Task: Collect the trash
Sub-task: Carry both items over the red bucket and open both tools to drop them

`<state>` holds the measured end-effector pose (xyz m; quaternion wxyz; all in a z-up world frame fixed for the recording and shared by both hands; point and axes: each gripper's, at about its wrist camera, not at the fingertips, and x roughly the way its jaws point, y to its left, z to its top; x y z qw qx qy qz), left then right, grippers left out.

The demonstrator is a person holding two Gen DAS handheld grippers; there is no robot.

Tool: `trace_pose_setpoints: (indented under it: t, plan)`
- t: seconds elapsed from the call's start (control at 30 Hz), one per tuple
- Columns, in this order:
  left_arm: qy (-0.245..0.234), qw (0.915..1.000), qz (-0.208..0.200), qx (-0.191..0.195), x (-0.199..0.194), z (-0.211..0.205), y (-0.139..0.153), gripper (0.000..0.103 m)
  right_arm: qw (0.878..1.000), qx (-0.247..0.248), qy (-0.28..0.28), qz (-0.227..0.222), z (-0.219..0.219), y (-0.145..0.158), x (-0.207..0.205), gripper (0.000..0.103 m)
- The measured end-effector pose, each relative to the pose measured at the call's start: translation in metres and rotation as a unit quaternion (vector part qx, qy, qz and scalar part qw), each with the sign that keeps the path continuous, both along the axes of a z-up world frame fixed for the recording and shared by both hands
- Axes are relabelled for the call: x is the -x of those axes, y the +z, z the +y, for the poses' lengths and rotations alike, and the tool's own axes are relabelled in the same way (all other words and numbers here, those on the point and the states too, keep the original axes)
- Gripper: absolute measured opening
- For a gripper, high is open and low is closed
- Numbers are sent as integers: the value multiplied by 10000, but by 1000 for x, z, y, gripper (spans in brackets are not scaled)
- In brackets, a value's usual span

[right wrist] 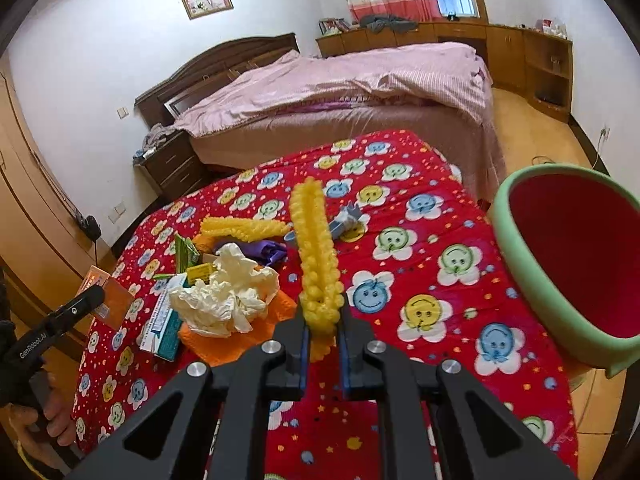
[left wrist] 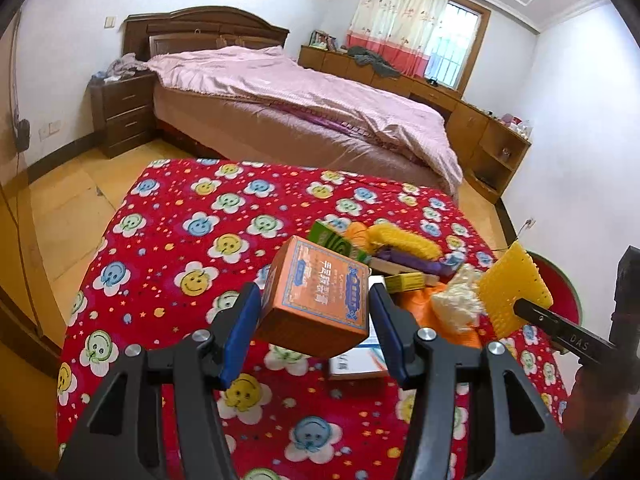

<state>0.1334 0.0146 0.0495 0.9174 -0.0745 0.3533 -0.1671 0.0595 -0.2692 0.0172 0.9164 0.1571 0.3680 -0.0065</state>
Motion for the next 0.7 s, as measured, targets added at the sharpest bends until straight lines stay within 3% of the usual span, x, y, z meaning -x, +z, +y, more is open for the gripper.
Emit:
trace_pose_setpoints:
  t: [0.37, 0.7]
  plan:
    - [-368, 9990, -236, -10, 28, -42, 30, 56, 9989, -48, -272, -371, -29, 30, 48, 13]
    - [-1040, 9941, -301, 40, 39, -111, 47, 56, 9958, -101, -675, -607, -75, 44, 82, 13]
